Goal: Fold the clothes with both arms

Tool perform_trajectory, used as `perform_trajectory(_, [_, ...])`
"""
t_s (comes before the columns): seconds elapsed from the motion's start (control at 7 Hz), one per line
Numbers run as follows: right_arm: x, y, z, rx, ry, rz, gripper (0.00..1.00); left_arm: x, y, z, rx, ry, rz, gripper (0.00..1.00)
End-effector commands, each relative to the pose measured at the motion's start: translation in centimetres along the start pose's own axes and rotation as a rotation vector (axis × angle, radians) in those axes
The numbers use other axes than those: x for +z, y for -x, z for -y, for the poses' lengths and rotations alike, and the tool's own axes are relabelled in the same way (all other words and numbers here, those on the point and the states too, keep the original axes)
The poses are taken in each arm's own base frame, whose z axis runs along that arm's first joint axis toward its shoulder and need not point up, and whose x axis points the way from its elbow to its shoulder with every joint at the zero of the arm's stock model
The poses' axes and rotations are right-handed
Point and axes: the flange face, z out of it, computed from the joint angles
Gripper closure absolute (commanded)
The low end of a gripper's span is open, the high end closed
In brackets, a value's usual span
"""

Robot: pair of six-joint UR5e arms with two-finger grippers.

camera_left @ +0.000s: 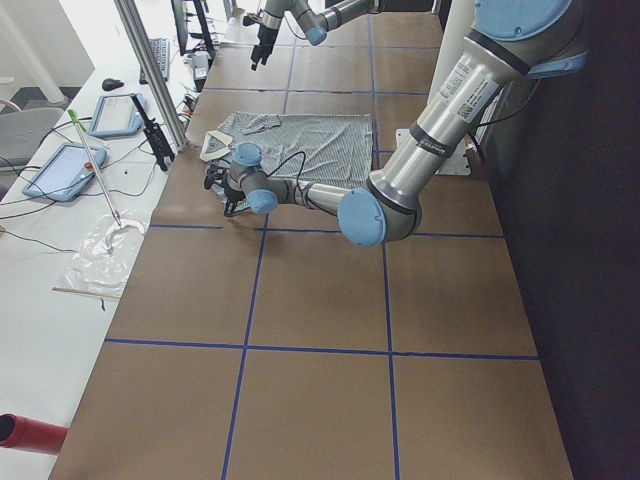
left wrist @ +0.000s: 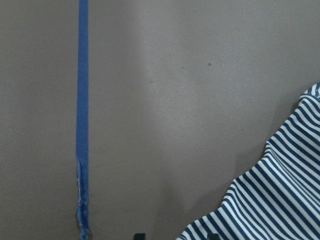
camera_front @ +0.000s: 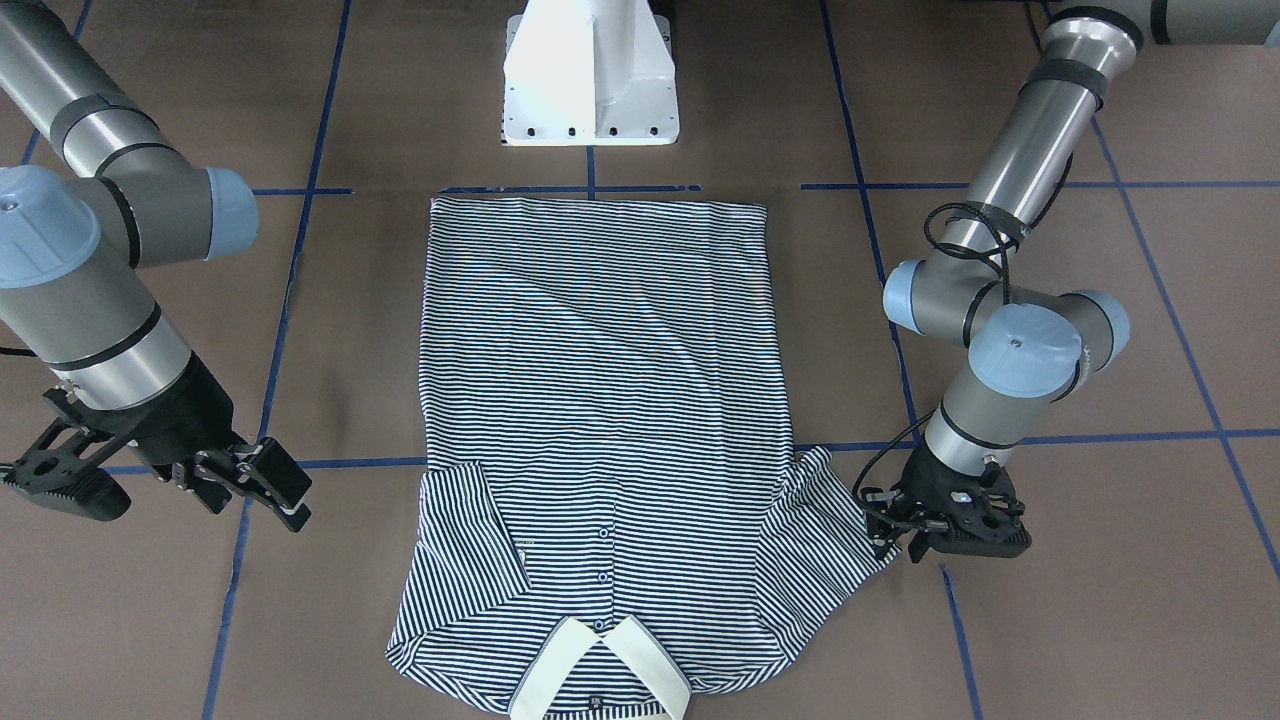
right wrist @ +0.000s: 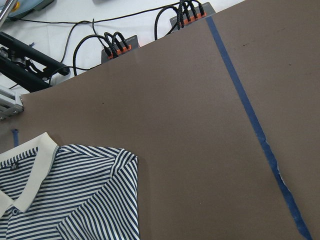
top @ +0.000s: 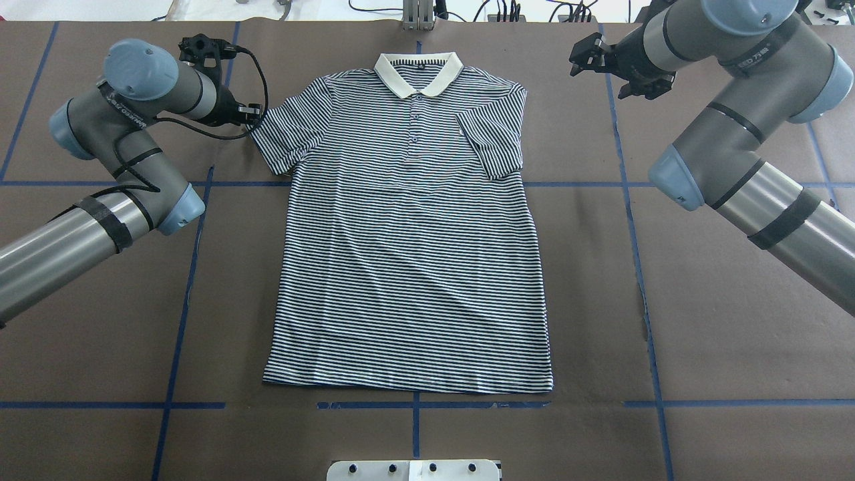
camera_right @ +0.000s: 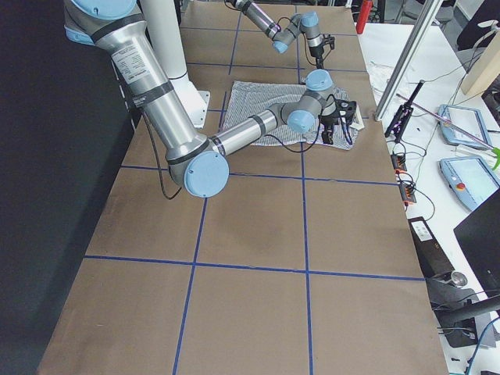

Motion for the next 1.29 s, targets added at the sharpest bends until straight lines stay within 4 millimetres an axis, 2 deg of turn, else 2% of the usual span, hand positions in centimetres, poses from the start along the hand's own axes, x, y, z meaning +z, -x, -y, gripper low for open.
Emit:
perform_trajectory(0.0, [0.1, 0.1, -0.1, 0.0, 0.001, 0.0, 0.0, -0.4, -0.9, 0.3, -0.004, -0.005, -0.013, 1.0])
perform_trajectory(0.14, [0.0, 0.2, -0.1, 0.002, 0.001, 0.002, 0.0, -2.0, -2.6, 0.9, -0.013, -0.002, -0.063, 1.0])
perform_trajectory(0.29, [-0.3, 0.8, -0.1, 0.004, -0.002, 0.011, 0.0, -5.3, -5.1, 1.5, -0.069, 0.044, -0.167, 1.0])
perform_trajectory(0.43, [-0.2, 1.0, -0.2, 0.004, 0.001, 0.011, 0.0, -6.6, -7.6, 2.3, -0.155, 0.045, -0.201, 1.0])
perform_trajectory(0.57, [-0.1, 1.0, -0.3, 0.003, 0.002, 0.011, 0.0, -6.5, -10.7, 2.4, -0.178, 0.054, -0.221, 1.0])
perform_trajectory(0.71, [0.2, 1.1, -0.7, -0.001, 0.009, 0.011, 0.0, -6.0, -14.4, 3.6, -0.214, 0.047, -0.224, 1.0])
perform_trajectory(0.86, [0.2, 1.3, -0.9, -0.003, 0.011, 0.012, 0.0, -3.4, -18.0, 3.0, -0.239, -0.012, -0.173, 1.0])
perform_trajectory(1.14, [0.5, 1.4, -1.2, -0.006, 0.01, 0.009, 0.0, -1.2, -17.8, 3.2, -0.238, -0.045, -0.134, 1.0])
